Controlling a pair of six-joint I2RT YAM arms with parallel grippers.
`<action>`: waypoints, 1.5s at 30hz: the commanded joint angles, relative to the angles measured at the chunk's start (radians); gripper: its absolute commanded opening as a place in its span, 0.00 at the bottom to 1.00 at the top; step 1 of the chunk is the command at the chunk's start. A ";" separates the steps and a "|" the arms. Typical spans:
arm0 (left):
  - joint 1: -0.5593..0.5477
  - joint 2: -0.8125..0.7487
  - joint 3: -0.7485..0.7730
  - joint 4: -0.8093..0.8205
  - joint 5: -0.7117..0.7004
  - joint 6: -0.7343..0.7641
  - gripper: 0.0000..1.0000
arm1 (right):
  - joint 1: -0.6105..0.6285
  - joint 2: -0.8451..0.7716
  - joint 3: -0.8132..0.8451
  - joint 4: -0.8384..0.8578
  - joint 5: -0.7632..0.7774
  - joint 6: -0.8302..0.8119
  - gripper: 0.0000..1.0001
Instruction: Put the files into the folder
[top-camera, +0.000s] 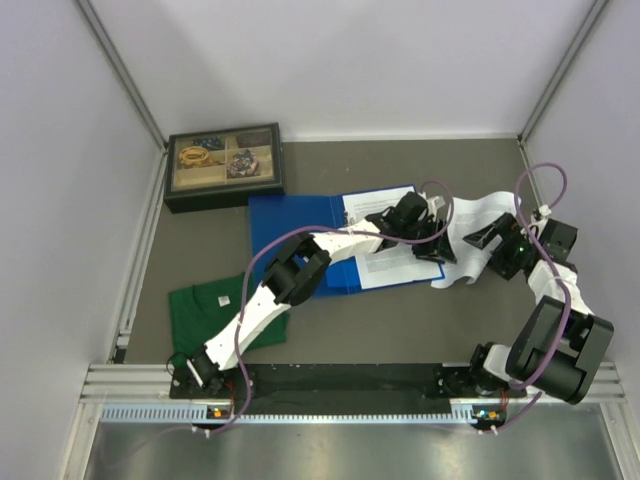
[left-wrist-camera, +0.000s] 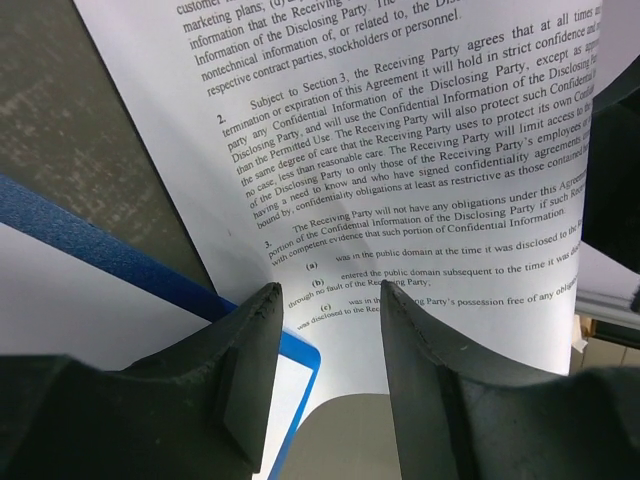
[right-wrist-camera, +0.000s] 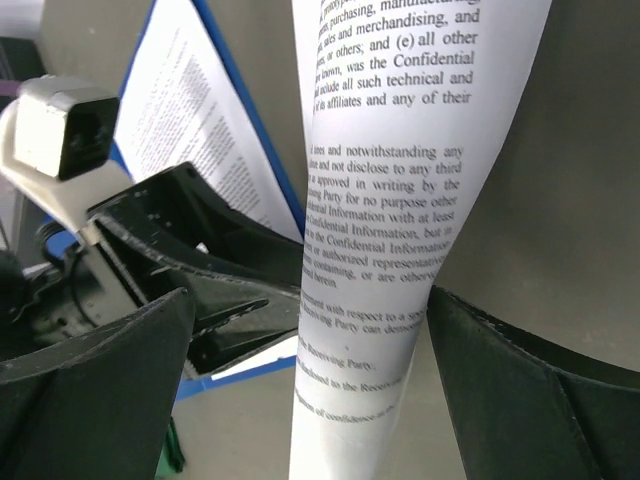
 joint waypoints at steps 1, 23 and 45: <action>0.027 0.085 -0.027 -0.090 -0.037 0.009 0.50 | -0.004 -0.030 -0.012 0.075 -0.089 -0.009 0.98; 0.036 0.096 -0.031 -0.064 -0.009 -0.032 0.50 | 0.069 -0.209 -0.186 0.132 -0.062 0.353 0.98; 0.036 0.083 -0.062 -0.056 0.002 -0.021 0.50 | 0.055 -0.316 -0.181 0.187 0.154 0.377 0.98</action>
